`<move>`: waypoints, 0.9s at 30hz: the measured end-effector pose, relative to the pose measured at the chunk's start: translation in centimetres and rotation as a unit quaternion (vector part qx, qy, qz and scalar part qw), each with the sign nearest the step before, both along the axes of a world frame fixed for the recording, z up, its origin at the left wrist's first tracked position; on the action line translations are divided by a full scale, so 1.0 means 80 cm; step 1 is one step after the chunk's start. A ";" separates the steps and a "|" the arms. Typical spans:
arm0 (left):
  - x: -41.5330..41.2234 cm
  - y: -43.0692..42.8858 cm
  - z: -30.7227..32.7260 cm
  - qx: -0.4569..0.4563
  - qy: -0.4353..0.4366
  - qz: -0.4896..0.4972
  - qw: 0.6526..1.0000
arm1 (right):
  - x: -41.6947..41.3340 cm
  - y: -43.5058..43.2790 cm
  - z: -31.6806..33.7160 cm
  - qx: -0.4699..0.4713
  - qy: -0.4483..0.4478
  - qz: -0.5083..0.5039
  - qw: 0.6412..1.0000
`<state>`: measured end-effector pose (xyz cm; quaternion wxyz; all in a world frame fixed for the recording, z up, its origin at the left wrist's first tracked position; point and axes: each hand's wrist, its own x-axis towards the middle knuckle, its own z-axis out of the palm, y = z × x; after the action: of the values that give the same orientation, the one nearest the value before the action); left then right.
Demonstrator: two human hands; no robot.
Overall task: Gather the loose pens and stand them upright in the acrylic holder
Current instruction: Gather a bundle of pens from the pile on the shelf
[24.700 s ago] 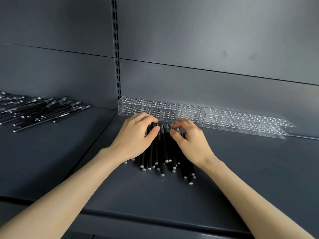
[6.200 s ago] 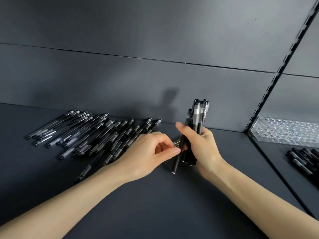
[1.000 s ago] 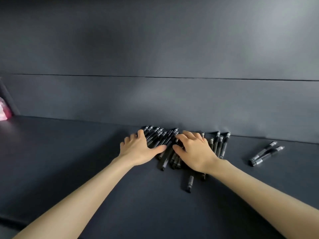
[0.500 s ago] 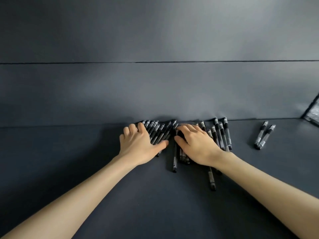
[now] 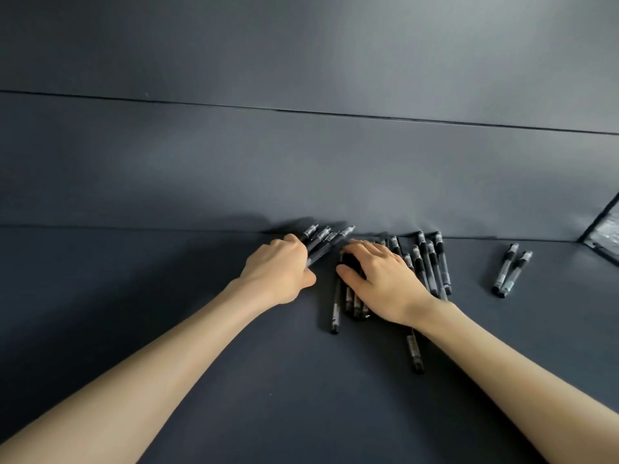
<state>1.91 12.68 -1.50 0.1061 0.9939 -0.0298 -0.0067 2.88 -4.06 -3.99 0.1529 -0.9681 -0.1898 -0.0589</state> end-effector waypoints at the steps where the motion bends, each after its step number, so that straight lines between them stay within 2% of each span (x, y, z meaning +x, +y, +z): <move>1: 0.000 0.001 0.002 0.000 0.001 -0.001 1.000 | 0.000 0.000 0.001 0.003 -0.001 0.000 1.000; 5: -0.002 0.006 0.005 -0.009 -0.001 -0.018 1.000 | -0.003 0.002 0.002 0.019 -0.003 -0.004 1.000; 7: -0.002 0.014 0.006 -0.078 -0.003 -0.012 0.997 | -0.003 0.002 0.006 0.044 -0.018 -0.009 0.999; 9: -0.004 0.022 0.008 -0.193 -0.018 -0.034 0.980 | -0.008 0.006 0.022 0.179 0.031 -0.006 0.983; 11: -0.014 0.024 0.011 -0.306 -0.037 -0.083 0.948 | -0.013 0.019 0.043 0.384 0.142 0.010 0.912; 12: -0.020 0.023 0.014 -0.347 -0.043 -0.104 0.931 | -0.013 0.026 0.054 0.455 0.179 0.014 0.872; 16: -0.039 0.018 0.017 -0.434 -0.053 -0.146 0.887 | -0.012 0.052 0.085 0.605 0.217 0.077 0.762; 17: -0.041 0.018 0.017 -0.454 -0.054 -0.148 0.877 | -0.013 0.058 0.091 0.623 0.211 0.093 0.748; 20: -0.042 0.022 0.016 -0.514 -0.035 -0.149 0.844 | -0.017 0.073 0.100 0.624 0.179 0.111 0.753; 22: -0.041 0.026 0.015 -0.543 -0.017 -0.152 0.826 | -0.017 0.078 0.101 0.599 0.162 0.124 0.774; 27: -0.040 0.030 0.018 -0.565 -0.016 -0.155 0.810 | -0.028 0.082 0.116 0.526 0.112 0.206 0.817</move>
<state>-1.30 15.05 -0.07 0.6464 0.7404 -0.1838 0.0108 0.62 2.47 5.27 0.6680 -0.6783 -0.3060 -0.0078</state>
